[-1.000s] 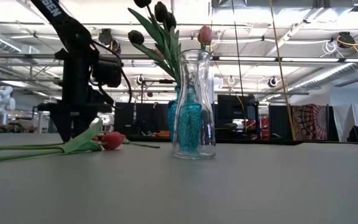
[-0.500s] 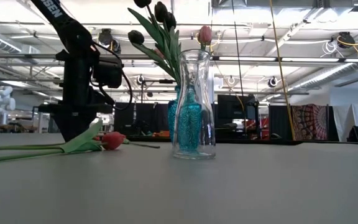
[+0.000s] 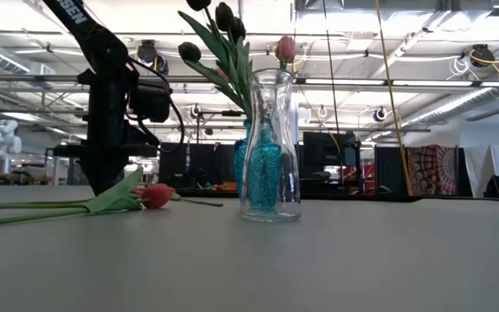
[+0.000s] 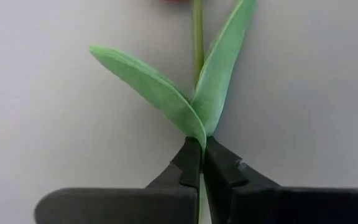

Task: Sort flowers into vase by color
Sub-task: Put the top left red tulip into the bottom transparent vase

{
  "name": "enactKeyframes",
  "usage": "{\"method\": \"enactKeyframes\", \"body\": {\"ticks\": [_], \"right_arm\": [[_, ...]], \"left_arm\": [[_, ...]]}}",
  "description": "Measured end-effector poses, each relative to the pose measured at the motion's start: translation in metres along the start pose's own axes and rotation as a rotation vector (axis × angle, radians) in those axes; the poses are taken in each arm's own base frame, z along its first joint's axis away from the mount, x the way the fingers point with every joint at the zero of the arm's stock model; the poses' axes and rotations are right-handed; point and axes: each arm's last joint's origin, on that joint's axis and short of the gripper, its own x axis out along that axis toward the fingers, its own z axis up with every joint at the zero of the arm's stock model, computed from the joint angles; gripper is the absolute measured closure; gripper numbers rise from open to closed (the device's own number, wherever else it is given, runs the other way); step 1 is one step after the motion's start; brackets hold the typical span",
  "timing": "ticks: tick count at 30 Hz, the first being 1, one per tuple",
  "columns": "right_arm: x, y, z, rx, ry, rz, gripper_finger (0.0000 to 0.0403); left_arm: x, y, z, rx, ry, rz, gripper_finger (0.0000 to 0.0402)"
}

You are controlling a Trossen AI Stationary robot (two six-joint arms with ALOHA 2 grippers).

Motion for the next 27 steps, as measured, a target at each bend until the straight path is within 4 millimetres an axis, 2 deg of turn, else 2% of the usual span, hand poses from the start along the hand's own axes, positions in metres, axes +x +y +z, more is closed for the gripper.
{"method": "enactKeyframes", "body": {"ticks": [6, 12, 19, 27], "right_arm": [[0.0, 0.0, -0.001, -0.006, 0.009, -0.001, 0.039], [0.0, 0.0, -0.001, -0.006, 0.008, -0.001, 0.039], [0.0, 0.0, 0.0, -0.002, 0.002, 0.0, 0.039], [0.0, 0.0, 0.0, -0.057, -0.003, -0.006, 0.039]], "left_arm": [[-0.003, 0.003, -0.004, -0.002, 0.024, 0.012, 0.0397], [-0.02, 0.007, -0.008, -0.003, -0.015, -0.023, 0.0398], [-0.061, 0.015, -0.015, -0.006, -0.116, -0.072, 0.0399], [-0.123, 0.029, -0.028, -0.019, -0.291, -0.138, 0.04]]}}
